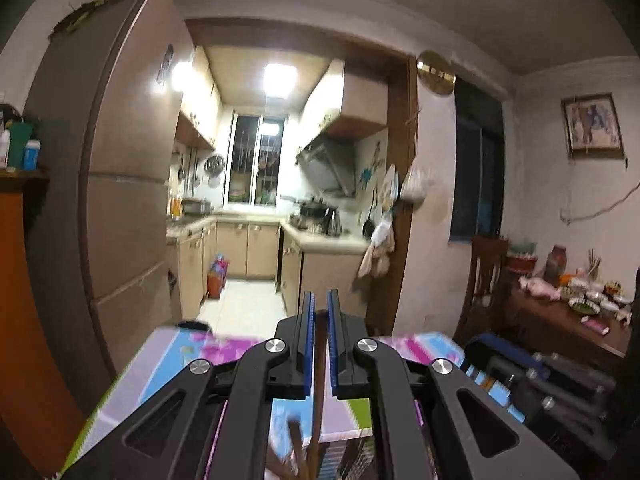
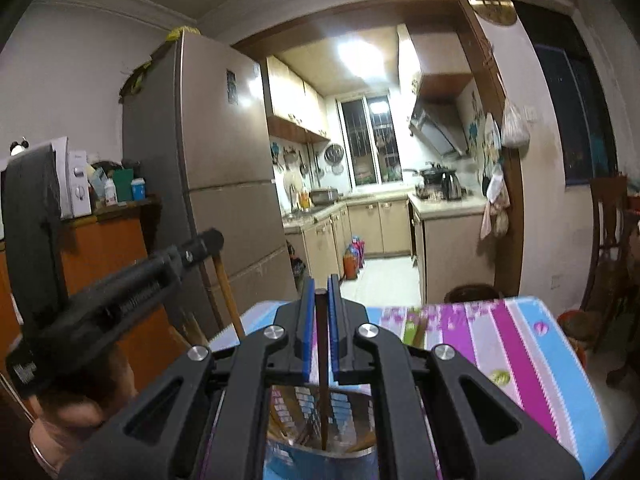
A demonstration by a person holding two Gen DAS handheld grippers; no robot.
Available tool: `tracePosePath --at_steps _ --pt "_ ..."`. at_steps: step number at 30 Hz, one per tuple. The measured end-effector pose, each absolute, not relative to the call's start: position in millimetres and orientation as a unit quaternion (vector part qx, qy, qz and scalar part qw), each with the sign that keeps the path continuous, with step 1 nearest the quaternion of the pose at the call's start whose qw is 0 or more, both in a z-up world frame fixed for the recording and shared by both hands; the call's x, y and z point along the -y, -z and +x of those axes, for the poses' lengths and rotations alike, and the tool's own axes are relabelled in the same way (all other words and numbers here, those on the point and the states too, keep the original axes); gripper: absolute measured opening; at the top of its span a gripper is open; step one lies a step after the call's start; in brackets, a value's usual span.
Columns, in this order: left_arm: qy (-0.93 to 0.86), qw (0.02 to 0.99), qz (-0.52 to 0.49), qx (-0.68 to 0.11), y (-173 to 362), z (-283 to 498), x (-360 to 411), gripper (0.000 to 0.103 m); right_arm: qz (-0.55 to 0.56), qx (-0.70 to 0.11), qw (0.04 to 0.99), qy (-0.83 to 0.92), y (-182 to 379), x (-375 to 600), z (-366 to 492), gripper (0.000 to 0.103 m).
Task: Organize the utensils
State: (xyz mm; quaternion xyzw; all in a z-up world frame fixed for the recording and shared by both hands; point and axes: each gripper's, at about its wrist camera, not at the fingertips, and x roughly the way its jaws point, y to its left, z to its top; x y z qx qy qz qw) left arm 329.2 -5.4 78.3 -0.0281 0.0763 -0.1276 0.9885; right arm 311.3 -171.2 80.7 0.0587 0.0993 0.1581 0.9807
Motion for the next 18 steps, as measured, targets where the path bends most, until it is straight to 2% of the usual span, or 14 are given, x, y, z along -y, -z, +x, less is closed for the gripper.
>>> tracePosePath --at_steps 4,5,7,8,9,11,13,16,18 --pt "0.113 0.99 -0.016 -0.081 -53.5 321.9 4.2 0.008 0.062 -0.118 0.98 -0.147 -64.6 171.9 308.4 0.006" --pt "0.113 0.99 -0.012 -0.079 -51.5 317.8 3.1 0.008 0.064 -0.124 0.98 -0.144 -61.2 174.6 305.4 0.009" --pt "0.111 0.99 -0.014 -0.081 -53.2 311.2 -0.3 0.013 0.063 -0.12 0.982 -0.128 -60.1 180.5 295.9 0.036" --pt "0.108 0.991 -0.016 -0.078 -55.4 308.1 -2.0 0.024 0.065 -0.113 0.984 -0.121 -61.2 185.1 290.2 0.053" --pt "0.102 0.992 -0.019 -0.067 -62.6 299.8 -5.0 0.032 0.068 -0.103 0.986 -0.114 -62.9 190.5 282.3 0.054" --pt "0.094 0.994 -0.024 -0.043 -75.4 282.7 -11.7 0.063 0.073 -0.085 0.989 -0.099 -70.7 207.0 262.4 0.054" --pt "0.076 0.997 -0.023 -0.01 -89.6 256.6 -21.7 0.076 0.082 -0.067 0.991 -0.081 -78.3 224.6 241.8 0.055" --pt "0.055 0.998 -0.01 0.025 -105.8 213.5 -36.4 0.095 0.089 -0.03 0.994 -0.048 -88.5 254.9 197.3 0.073" --pt "0.036 0.998 0.008 0.042 -107.0 178.9 -46.2 0.098 0.079 -0.006 0.997 -0.006 -92.1 270.0 162.2 0.089"
